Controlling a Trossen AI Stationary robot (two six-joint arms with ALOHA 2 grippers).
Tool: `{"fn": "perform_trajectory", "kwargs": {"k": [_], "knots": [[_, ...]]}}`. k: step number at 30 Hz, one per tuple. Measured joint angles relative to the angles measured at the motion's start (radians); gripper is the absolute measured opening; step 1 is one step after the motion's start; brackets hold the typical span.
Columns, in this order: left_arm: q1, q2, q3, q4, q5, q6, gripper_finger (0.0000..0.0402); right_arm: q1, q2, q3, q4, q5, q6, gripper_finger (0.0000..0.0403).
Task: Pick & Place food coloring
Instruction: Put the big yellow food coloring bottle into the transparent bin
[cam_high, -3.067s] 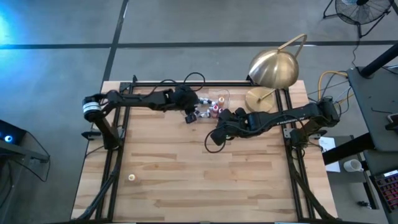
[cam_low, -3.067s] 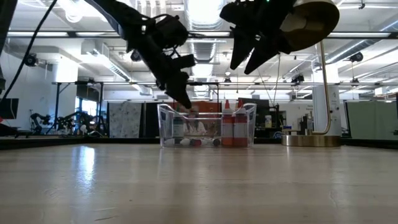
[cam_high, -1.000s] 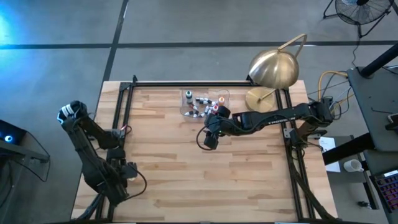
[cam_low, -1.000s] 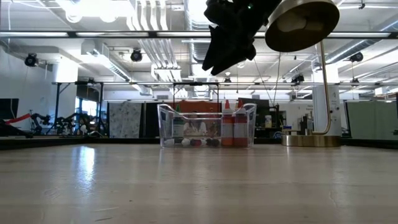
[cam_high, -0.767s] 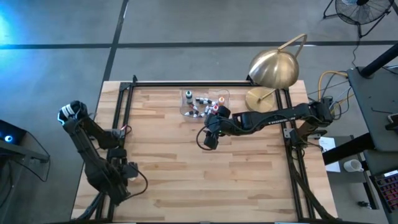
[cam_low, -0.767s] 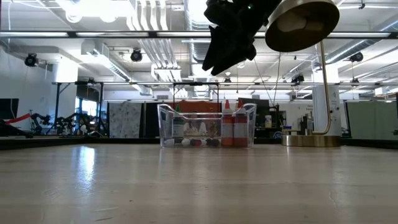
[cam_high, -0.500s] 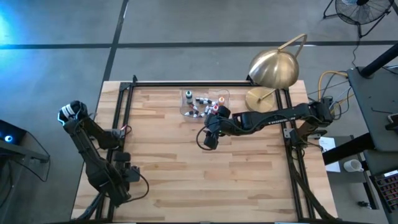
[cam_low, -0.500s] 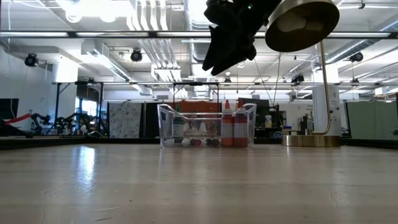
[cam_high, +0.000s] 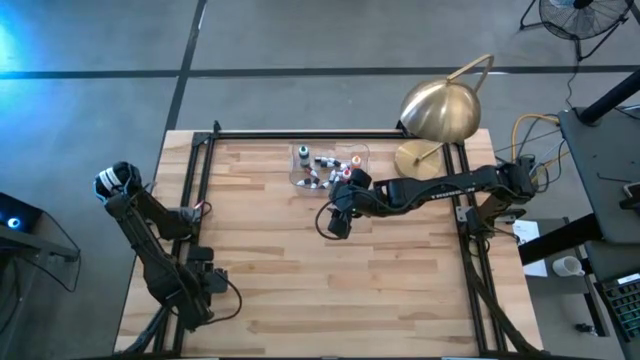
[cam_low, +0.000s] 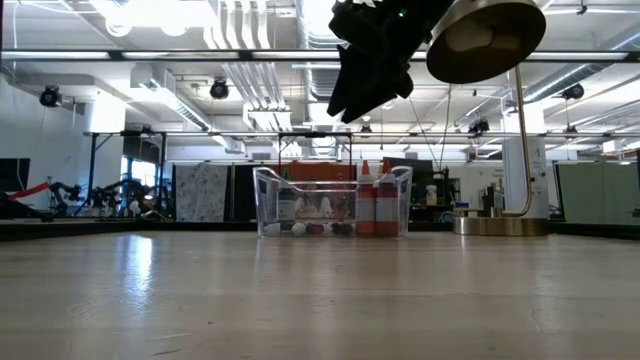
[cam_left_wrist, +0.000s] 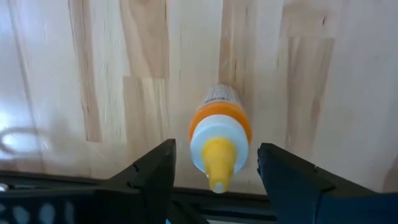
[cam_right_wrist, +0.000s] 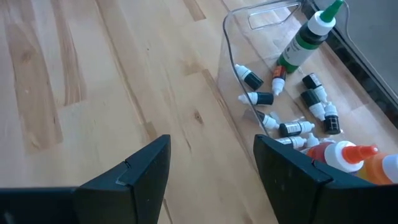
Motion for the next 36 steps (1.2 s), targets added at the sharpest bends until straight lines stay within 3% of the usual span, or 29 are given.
{"fn": "perform_trajectory", "kwargs": {"k": [10, 21, 25, 30, 33, 36], "knots": [[0.024, 0.0, -0.002, 0.011, -0.02, 0.0, 0.0117, -0.003, 0.0, 0.0, 0.0, 0.0, 0.0, 0.0224], [0.068, -0.005, -0.02, 0.044, -0.039, 0.008, 0.0098, -0.003, -0.001, 0.0, -0.003, 0.0, -0.001, 0.0224], [0.123, -0.031, -0.026, -0.01, -0.097, 0.008, 0.0093, -0.002, -0.032, 0.0, 0.0, 0.025, -0.008, 0.0224], [0.312, -0.132, -0.03, -0.123, -0.202, 0.072, 0.0093, -0.013, -0.107, 0.0, -0.054, 0.097, -0.003, 0.0224], [0.53, -0.193, 0.008, -0.103, -0.257, 0.231, 0.0093, -0.023, -0.152, 0.0, -0.119, 0.121, 0.005, 0.0224], [0.795, -0.206, 0.097, -0.037, -0.309, 0.483, 0.0093, -0.023, -0.188, 0.0, -0.181, 0.169, 0.04, 0.0224]]}}
